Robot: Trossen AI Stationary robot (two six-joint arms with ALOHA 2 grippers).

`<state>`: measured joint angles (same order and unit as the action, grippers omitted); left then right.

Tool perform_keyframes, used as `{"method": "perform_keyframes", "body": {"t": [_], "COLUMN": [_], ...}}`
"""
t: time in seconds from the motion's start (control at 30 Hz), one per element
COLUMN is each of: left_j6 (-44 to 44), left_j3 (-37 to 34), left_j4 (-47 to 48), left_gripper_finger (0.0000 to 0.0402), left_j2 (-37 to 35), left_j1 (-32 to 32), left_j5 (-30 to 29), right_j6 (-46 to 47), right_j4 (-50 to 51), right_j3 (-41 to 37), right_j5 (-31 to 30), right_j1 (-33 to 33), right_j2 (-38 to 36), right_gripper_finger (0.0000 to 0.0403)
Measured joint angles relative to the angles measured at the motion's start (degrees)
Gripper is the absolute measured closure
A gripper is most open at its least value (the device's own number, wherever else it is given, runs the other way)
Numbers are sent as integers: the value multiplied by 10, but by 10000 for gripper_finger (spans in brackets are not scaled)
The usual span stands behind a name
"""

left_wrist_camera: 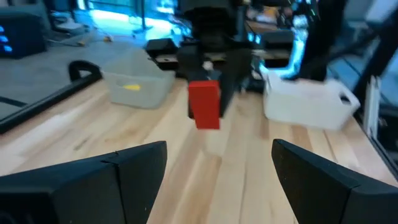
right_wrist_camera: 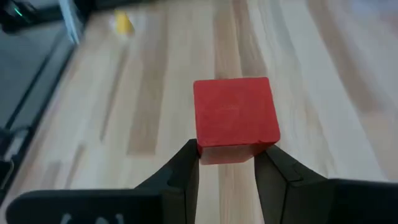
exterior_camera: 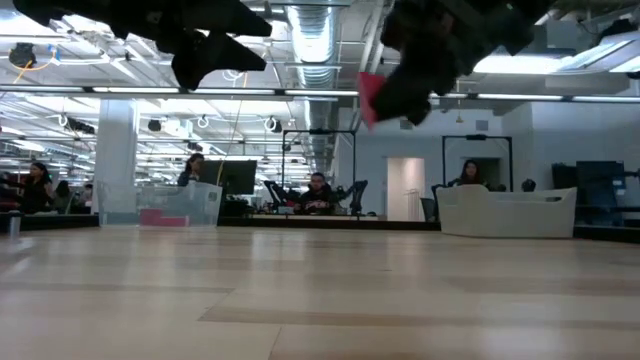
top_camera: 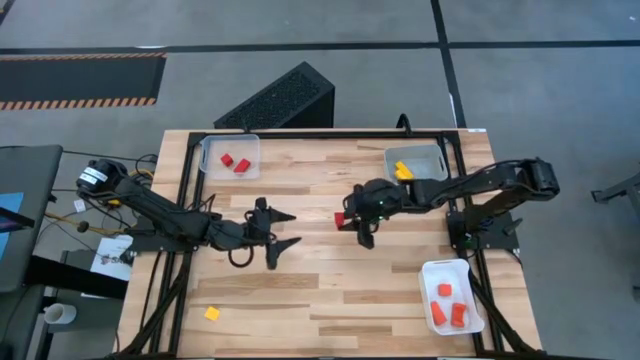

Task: Sort & place blocks by color
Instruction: Put the red block into the transparent bin

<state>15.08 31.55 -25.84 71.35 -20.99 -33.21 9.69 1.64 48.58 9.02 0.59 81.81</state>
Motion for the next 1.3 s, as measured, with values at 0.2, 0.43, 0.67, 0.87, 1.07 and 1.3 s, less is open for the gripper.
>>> {"method": "perform_keyframes", "body": {"t": [0.2,0.43,0.67,0.87,1.07,1.3], "left_j6": [16,22,22,15,11,11], "left_j3": [0,0,9,54,78,77], "left_j4": [-48,-80,-123,-125,-122,-100], "left_gripper_finger": [109,63,34,32,32,60], "left_j2": [0,1,43,123,158,158], "left_j1": [41,90,98,103,104,103], "left_j5": [40,90,103,122,126,120], "right_j6": [-21,-27,-27,-26,-27,-26], "right_j4": [-109,-181,-181,-182,-177,-157], "right_j3": [0,5,28,58,66,66], "right_j5": [-1,-2,-14,-14,-14,-16], "right_j1": [-12,-25,-23,-24,-29,-32], "right_j2": [15,49,87,117,123,119], "right_gripper_finger": [279,279,279,278,278,278]}}
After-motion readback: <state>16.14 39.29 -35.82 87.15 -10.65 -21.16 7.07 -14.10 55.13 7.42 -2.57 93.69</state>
